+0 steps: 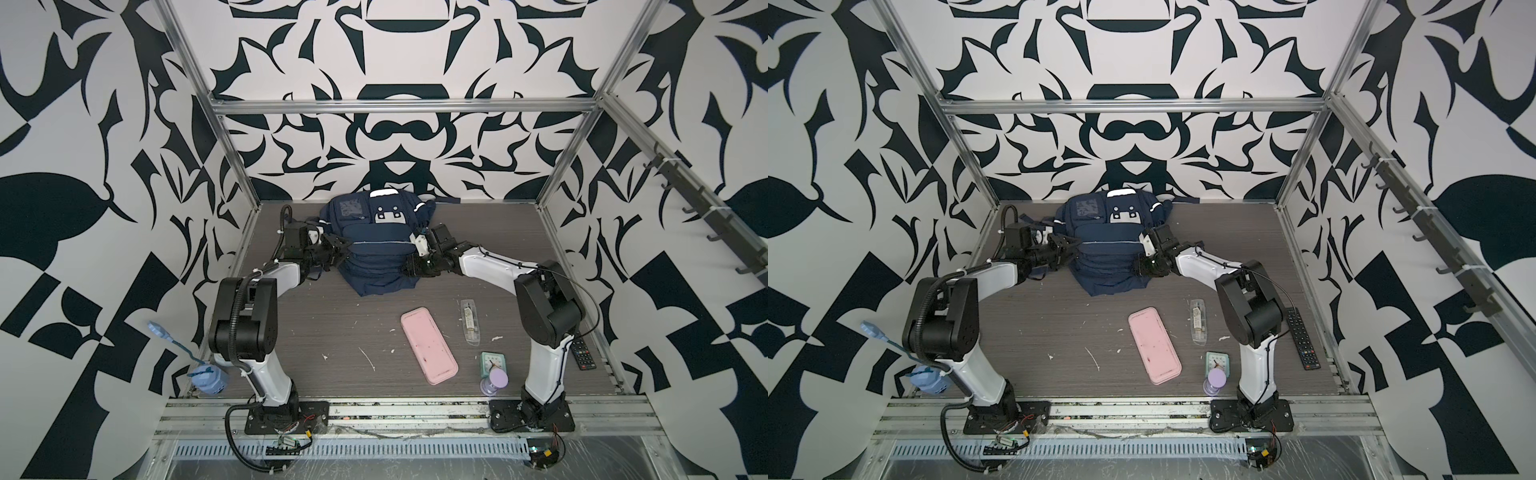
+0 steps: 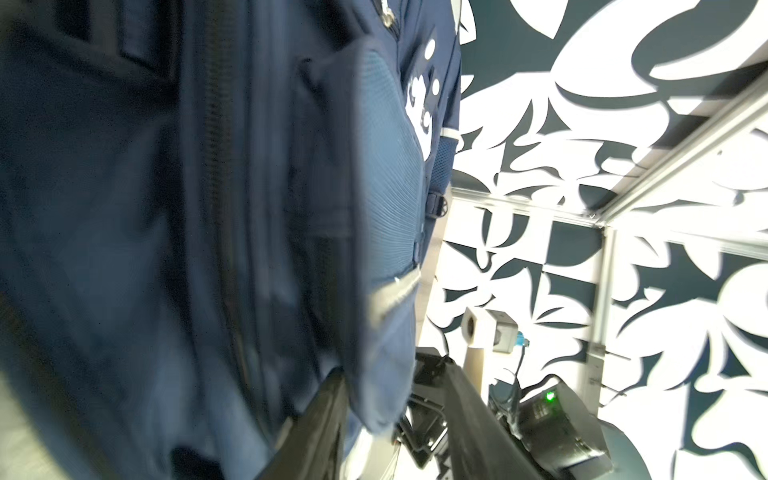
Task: Pack books, pencil case, and school supplies into a backpack
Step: Unzip the student bag at the top-center of the table.
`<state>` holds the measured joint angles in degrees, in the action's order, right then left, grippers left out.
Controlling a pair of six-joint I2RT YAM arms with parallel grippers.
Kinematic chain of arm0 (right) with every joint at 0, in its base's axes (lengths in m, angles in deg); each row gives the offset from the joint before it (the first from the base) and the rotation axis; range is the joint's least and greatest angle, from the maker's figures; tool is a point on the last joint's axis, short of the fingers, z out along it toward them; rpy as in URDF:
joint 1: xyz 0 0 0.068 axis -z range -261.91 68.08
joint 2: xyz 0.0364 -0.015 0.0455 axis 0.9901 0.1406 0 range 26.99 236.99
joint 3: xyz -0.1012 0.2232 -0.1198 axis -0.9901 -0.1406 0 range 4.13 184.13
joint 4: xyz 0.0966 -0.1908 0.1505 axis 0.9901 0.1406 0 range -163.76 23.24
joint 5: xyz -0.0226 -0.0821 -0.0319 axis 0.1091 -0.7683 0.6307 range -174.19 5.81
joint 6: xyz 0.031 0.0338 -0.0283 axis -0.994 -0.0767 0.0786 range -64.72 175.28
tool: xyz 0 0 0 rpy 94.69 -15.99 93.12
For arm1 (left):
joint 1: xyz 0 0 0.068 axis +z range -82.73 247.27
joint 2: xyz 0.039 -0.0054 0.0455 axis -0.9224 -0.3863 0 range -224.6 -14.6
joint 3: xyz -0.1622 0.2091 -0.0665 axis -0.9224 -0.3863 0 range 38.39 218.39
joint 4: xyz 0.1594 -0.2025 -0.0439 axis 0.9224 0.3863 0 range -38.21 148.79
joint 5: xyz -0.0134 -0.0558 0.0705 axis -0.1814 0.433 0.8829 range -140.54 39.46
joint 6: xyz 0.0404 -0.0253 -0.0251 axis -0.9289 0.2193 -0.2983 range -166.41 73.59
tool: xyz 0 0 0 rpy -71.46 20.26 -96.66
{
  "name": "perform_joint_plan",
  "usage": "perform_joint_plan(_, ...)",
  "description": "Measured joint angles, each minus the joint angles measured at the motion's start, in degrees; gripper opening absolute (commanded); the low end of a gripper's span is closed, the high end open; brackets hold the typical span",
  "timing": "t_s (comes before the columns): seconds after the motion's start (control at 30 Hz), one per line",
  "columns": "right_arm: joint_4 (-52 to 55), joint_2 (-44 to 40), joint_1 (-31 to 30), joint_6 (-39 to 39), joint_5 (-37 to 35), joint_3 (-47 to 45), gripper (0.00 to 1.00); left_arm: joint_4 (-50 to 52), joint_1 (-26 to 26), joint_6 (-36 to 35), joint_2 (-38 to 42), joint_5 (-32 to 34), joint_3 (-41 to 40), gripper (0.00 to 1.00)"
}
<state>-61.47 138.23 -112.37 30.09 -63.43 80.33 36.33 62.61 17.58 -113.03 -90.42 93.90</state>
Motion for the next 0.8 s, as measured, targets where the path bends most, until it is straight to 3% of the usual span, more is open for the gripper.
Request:
perform_joint_plan(0.2, -1.1, 0.3, -1.1, -0.9, 0.1, -0.4, 0.51, 4.2, -4.7, -2.6, 5.1, 3.5, -1.9, 0.59)
perform_joint_plan(0.47, -2.1, 0.3, -1.2, -1.5, 0.1, -1.1, 0.51, 3.9, -13.0, -1.3, 4.1, 6.6, -2.0, 0.61)
perform_joint_plan(0.8, -2.7, 0.3, -1.2, -1.6, 0.0, -1.5, 0.49, 1.3, -15.3, 3.5, -1.3, 10.3, -0.5, 0.60)
